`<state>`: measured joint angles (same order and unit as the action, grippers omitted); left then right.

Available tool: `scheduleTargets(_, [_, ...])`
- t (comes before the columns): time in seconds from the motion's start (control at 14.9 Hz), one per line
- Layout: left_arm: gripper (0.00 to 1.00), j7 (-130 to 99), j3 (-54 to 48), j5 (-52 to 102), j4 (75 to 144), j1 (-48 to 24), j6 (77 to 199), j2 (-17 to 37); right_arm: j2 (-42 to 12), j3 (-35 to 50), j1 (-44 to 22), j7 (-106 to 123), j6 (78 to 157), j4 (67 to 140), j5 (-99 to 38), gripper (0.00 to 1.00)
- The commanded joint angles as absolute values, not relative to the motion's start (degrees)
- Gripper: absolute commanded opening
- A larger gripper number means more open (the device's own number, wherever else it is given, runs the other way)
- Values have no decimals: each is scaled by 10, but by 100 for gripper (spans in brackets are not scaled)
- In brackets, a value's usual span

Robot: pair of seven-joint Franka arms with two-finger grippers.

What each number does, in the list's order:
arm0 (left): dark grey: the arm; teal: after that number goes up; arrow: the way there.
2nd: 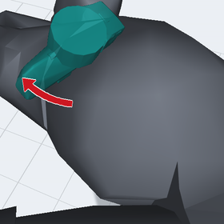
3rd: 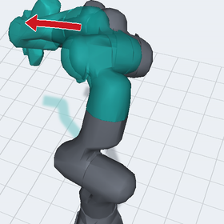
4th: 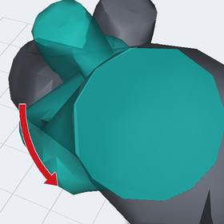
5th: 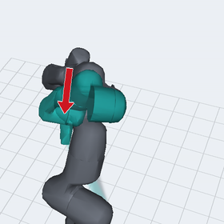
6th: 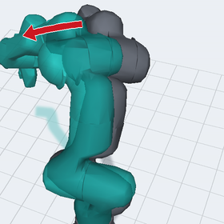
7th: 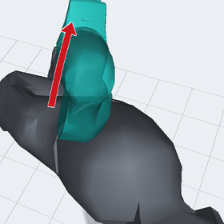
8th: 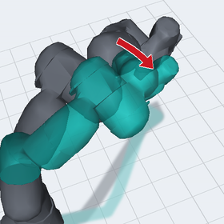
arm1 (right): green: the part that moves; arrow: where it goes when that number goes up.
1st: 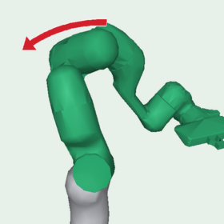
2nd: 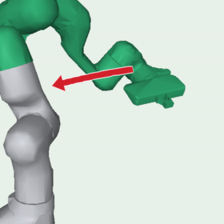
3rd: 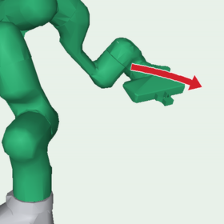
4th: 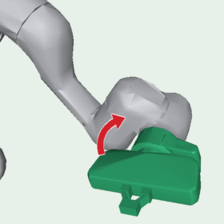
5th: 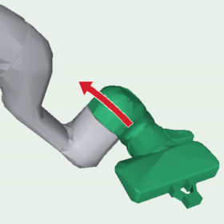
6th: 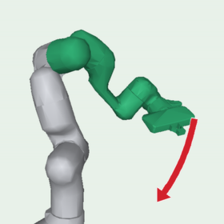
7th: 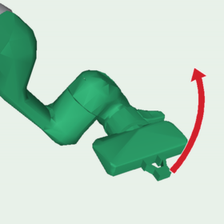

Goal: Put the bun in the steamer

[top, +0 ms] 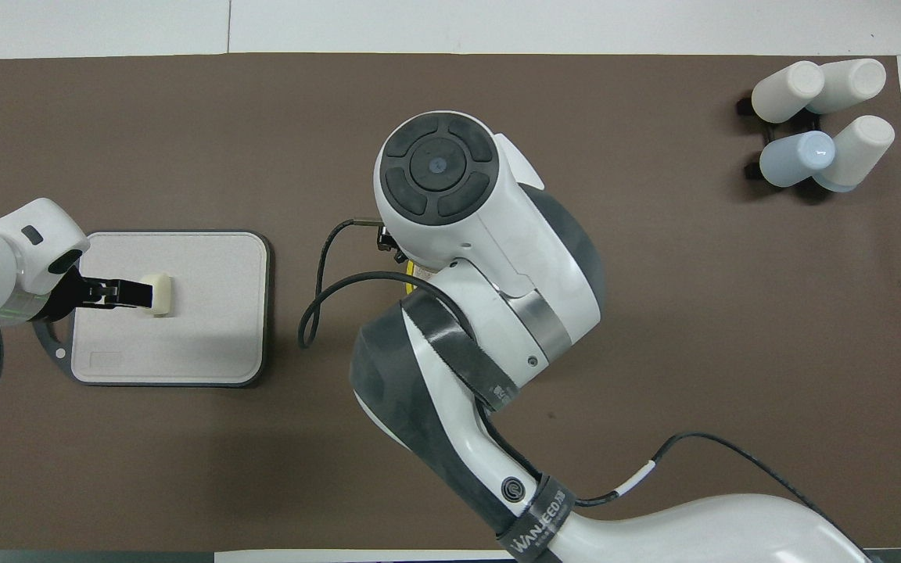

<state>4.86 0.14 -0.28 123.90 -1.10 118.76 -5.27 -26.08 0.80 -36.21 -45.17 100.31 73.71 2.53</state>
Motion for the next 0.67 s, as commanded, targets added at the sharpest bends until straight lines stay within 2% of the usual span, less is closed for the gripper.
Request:
scheduleTargets(0.0, [98, 58, -3, -32, 1248, 0, 1229, -24, -300, 4, -395, -473, 1038, 724, 59, 100])
scheduleTargets(0.2, [98, 59, -4, -33, 1273, 12, 1290, 4, -305, 6, -402, -499, 1099, 751, 57, 100])
scheduleTargets(0.4, [95, 84, -4, -33, 1281, 33, 1317, 20, -302, 6, -403, -497, 1159, 817, 57, 100])
scheduleTargets(0.6, [95, 83, -4, -33, 1313, 33, 1349, 19, -302, 7, -404, -496, 1172, 833, 55, 100])
